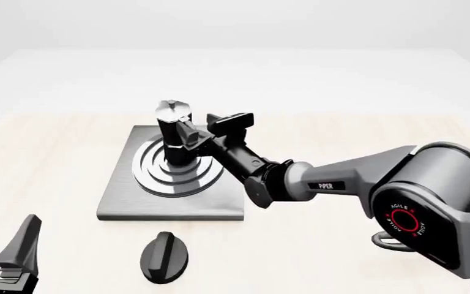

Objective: Put the moka pot on the stove.

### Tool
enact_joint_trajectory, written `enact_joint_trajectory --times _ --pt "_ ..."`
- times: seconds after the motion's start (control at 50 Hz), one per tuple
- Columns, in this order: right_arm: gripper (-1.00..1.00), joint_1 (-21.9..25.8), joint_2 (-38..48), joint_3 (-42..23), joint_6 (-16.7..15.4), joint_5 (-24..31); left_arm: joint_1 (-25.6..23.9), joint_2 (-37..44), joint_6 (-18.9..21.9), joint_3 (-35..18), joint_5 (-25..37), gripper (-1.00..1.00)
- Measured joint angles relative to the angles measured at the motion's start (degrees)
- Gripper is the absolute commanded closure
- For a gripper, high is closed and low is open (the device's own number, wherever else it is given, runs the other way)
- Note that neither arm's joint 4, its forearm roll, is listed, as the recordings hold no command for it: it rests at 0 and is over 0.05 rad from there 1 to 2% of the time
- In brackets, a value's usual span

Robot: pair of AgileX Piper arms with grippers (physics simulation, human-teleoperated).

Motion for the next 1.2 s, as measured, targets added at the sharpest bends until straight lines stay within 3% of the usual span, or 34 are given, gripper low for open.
enact_joint_trajectory --times 0.4,1.2 --pt "-1.0 0.06 -2.11 1.52 -0.5 0.02 0.0 0.0 0.0 0.0 0.0 -1.0" --pt "-1.0 -0.24 -15.68 12.4 -2.64 -0.9 0.0 0.0 0.0 0.0 0.0 -1.0"
